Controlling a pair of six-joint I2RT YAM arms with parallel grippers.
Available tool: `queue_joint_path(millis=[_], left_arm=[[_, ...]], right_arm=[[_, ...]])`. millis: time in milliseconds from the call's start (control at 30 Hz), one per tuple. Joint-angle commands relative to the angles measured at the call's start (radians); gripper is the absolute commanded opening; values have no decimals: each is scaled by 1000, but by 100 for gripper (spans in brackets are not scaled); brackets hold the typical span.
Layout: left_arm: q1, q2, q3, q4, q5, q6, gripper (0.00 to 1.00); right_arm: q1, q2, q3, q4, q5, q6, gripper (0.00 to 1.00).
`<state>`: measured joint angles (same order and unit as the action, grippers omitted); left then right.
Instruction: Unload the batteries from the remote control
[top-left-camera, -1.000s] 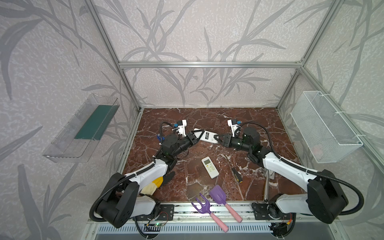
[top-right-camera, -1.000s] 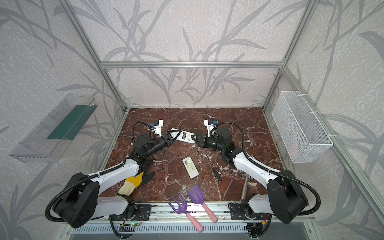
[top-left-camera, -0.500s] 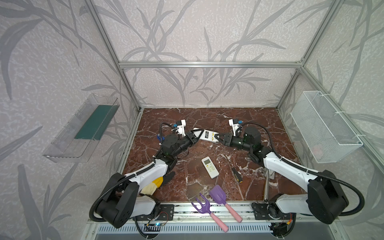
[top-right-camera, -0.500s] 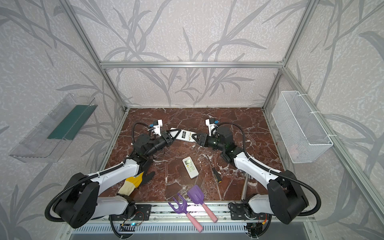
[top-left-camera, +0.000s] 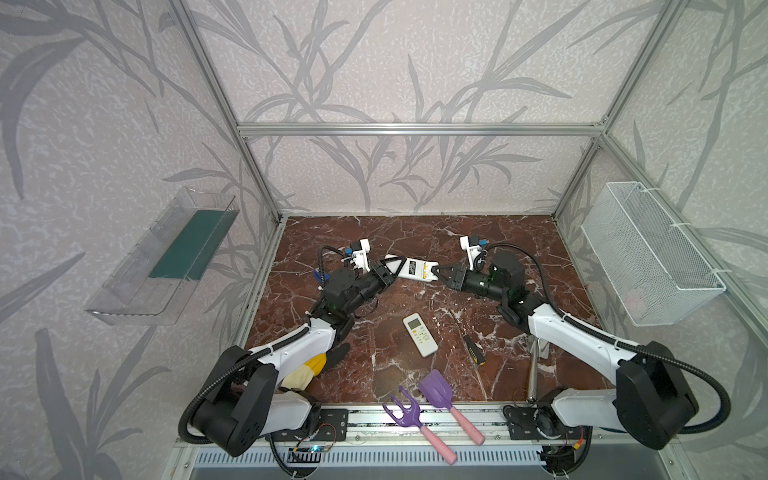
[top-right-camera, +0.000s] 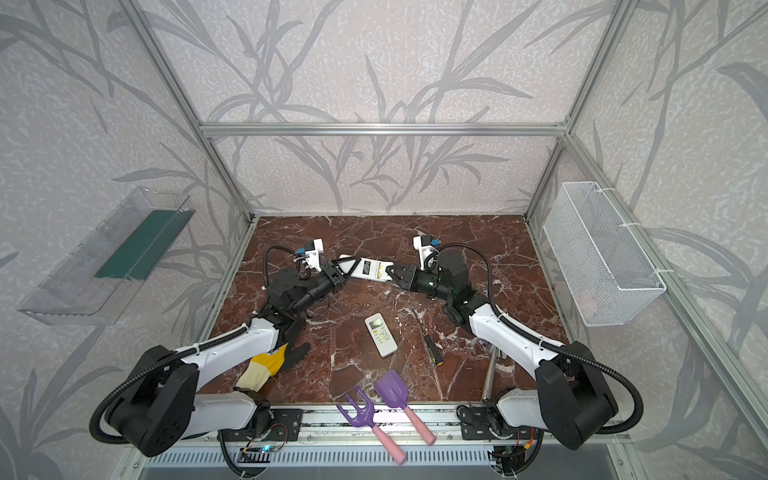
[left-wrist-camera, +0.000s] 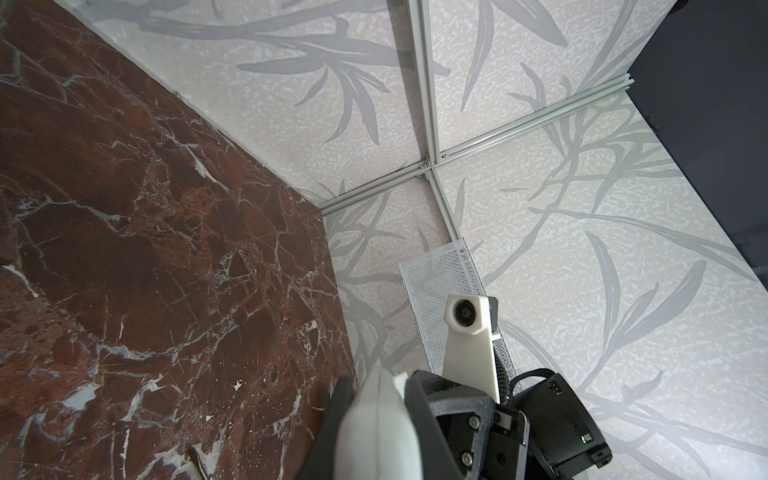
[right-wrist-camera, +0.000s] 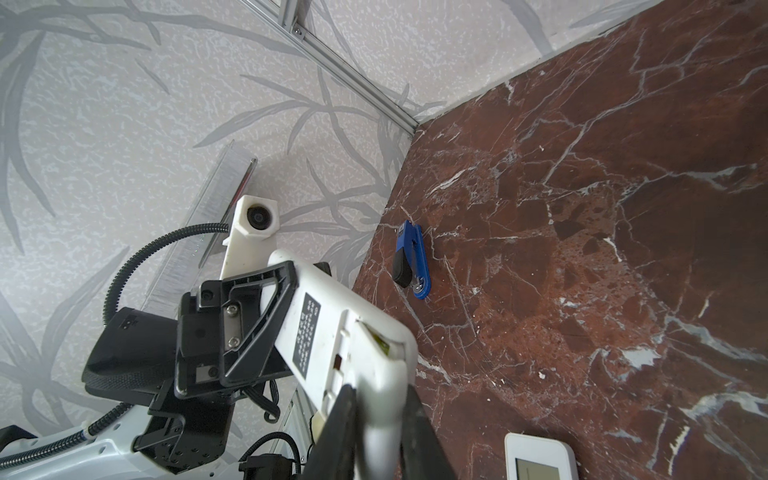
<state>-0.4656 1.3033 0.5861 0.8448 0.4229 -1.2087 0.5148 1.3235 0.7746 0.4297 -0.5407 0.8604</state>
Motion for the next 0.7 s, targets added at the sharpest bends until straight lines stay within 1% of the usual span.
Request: queue_joint_path(millis=[0, 33, 167, 333, 400, 467, 567, 633, 667], left_arm=[[-2, -22, 8, 80, -4, -35, 0], [-2, -19, 9, 81, -5, -38, 0], [-2, -13, 12, 91, -6, -49, 0], [-1, 1, 15, 108, -4, -61, 0], [-2, 3, 15, 111, -4, -61, 0], [-1, 2, 15, 107, -4, -55, 0], [4, -4, 17, 55, -10, -23, 0], [8, -16, 26, -32, -21, 19, 0], [7, -25, 39, -106, -30, 52, 0]], right_arm=[[-2, -23, 6, -2, -11, -11, 16], [-2, -21, 8, -1, -16, -11, 15], [-2, -3, 13, 22, -37, -2, 6], [-2, 16, 12, 50, -60, 9, 3], [-2, 20, 12, 60, -66, 11, 0], [-2, 25, 11, 80, -76, 15, 0], [-6, 21, 17, 119, -100, 20, 0], [-14, 10, 24, 118, -104, 13, 0], [-24, -1, 30, 108, -103, 3, 0]])
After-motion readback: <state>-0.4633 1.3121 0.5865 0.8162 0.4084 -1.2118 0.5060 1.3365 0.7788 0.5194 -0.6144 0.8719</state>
